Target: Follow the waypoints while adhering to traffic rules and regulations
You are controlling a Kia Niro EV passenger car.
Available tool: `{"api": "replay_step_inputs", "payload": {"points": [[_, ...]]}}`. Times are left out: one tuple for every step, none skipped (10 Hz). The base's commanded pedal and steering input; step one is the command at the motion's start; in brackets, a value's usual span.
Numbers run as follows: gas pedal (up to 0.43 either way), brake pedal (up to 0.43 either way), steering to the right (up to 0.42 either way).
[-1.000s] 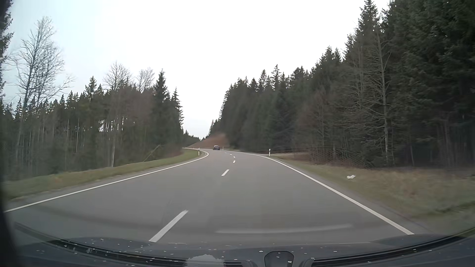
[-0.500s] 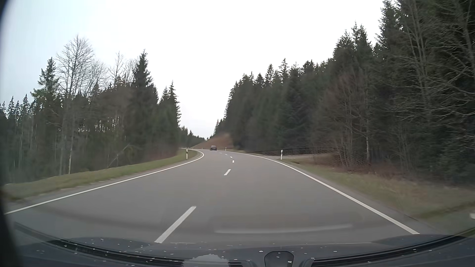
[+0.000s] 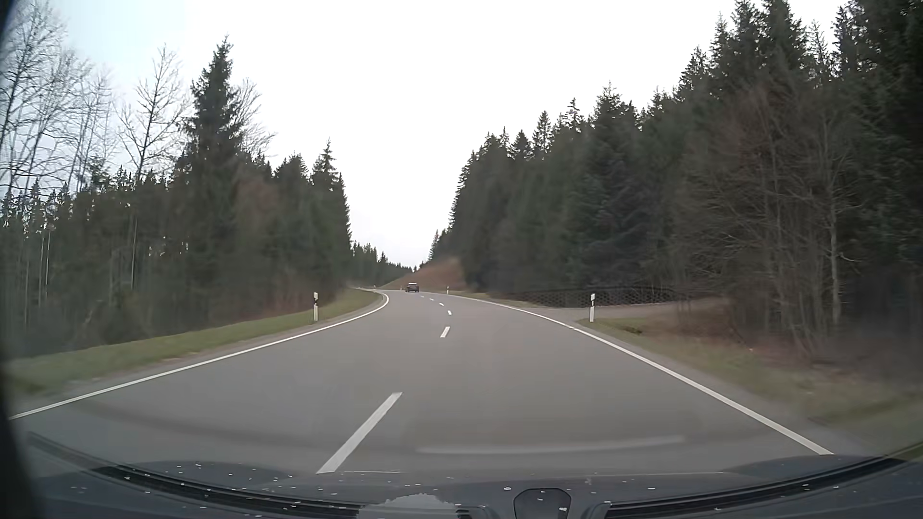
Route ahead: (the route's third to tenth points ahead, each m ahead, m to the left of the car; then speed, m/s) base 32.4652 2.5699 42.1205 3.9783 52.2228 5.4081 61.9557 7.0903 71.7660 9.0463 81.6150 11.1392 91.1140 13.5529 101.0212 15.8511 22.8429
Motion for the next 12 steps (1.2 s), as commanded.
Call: {"api": "replay_step_inputs", "payload": {"points": [[0.299, 0.000, -0.015], [0.311, 0.000, -0.016], [0.311, 0.000, -0.016], [0.311, 0.000, -0.017], [0.311, 0.000, -0.017], [0.311, 0.000, -0.019], [0.311, 0.000, -0.020], [0.311, 0.000, -0.021], [0.311, 0.000, -0.022], [0.311, 0.000, -0.022], [0.311, 0.000, -0.023], [0.311, 0.000, -0.023]]}}
